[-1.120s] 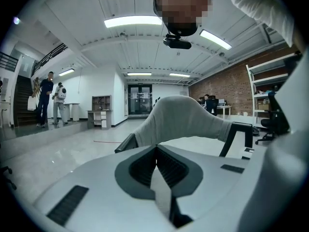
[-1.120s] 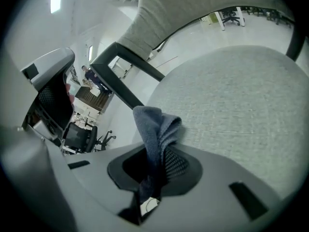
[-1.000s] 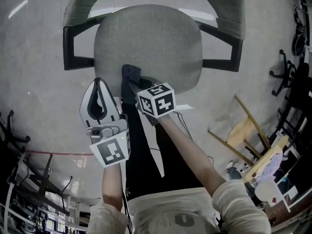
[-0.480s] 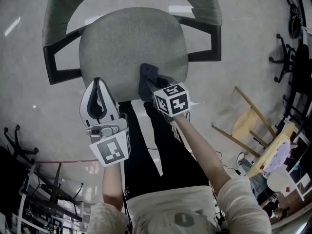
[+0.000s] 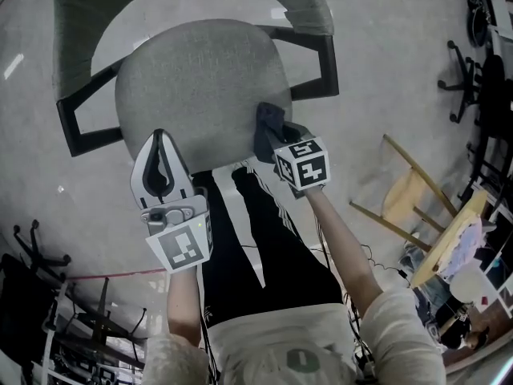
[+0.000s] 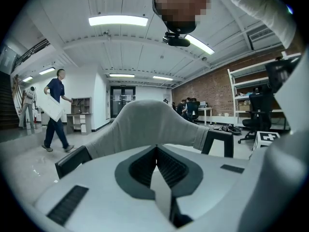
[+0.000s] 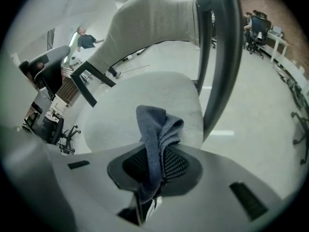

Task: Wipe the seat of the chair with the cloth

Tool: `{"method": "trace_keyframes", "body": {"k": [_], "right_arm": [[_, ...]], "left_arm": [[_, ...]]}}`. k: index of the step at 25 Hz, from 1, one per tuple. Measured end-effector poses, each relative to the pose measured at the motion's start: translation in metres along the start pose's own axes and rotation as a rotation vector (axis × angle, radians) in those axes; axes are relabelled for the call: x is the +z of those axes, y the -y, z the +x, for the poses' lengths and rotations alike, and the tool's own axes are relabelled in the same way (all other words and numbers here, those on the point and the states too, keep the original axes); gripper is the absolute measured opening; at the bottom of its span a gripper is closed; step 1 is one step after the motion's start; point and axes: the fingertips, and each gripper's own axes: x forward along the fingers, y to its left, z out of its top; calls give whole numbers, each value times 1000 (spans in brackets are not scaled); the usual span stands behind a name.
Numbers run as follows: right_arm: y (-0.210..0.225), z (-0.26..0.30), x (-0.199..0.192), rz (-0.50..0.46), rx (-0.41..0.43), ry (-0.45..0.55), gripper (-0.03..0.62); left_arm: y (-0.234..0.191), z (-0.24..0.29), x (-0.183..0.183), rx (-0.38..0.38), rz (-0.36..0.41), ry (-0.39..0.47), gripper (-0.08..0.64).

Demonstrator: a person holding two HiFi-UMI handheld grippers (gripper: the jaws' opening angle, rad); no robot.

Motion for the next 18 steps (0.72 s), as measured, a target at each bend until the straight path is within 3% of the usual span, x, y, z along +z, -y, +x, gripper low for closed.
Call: {"method": "trace_keyframes", "body": {"k": [9, 18], "right_arm": [[40, -14, -10, -41, -90, -15, 58], [60, -17, -15, 1, -139, -6, 58]], "left_arm": [[20, 11, 6, -38, 6, 21, 15], [25, 10, -4, -43, 1, -6, 15]]}}
